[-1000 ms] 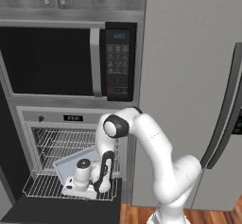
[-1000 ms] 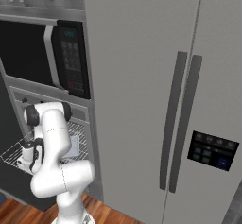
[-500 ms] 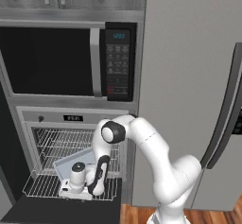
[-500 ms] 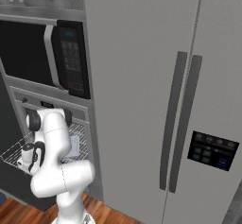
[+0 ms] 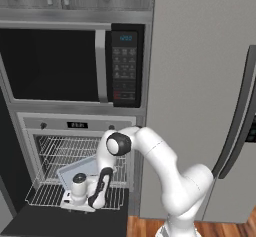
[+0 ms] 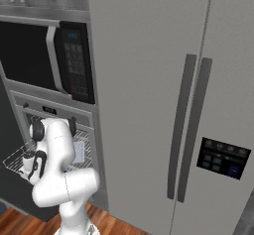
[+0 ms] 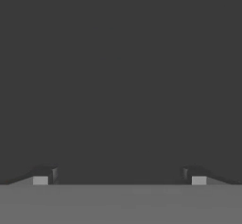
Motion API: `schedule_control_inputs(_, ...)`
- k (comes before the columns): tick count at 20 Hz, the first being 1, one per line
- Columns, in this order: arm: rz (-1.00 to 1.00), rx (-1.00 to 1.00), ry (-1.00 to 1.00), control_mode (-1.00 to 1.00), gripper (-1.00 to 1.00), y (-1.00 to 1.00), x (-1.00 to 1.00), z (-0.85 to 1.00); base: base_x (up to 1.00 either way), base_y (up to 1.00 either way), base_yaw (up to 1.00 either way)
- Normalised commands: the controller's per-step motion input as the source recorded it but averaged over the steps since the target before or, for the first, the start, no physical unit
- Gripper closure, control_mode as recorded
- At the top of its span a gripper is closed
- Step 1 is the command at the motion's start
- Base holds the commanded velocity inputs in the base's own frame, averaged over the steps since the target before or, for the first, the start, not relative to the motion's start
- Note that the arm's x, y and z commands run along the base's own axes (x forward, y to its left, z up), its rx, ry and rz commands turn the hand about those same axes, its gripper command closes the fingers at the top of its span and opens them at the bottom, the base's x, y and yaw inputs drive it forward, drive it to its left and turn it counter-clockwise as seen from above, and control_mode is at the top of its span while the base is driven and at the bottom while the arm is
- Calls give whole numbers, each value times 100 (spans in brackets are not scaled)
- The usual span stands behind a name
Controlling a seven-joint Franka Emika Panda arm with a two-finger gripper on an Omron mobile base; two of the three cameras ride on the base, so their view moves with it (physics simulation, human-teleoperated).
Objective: Take the baked cake out of the oven and place it on the plate for cooling. Then close the oven door.
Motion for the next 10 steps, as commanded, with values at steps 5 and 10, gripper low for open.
schedule_control_inputs(5, 0, -6, -2, -100, -100, 1, 39, -15, 0, 0, 0)
schedule_control_inputs(10, 0, -11, -4, -100, -100, -3, 42, -13, 0, 0, 0)
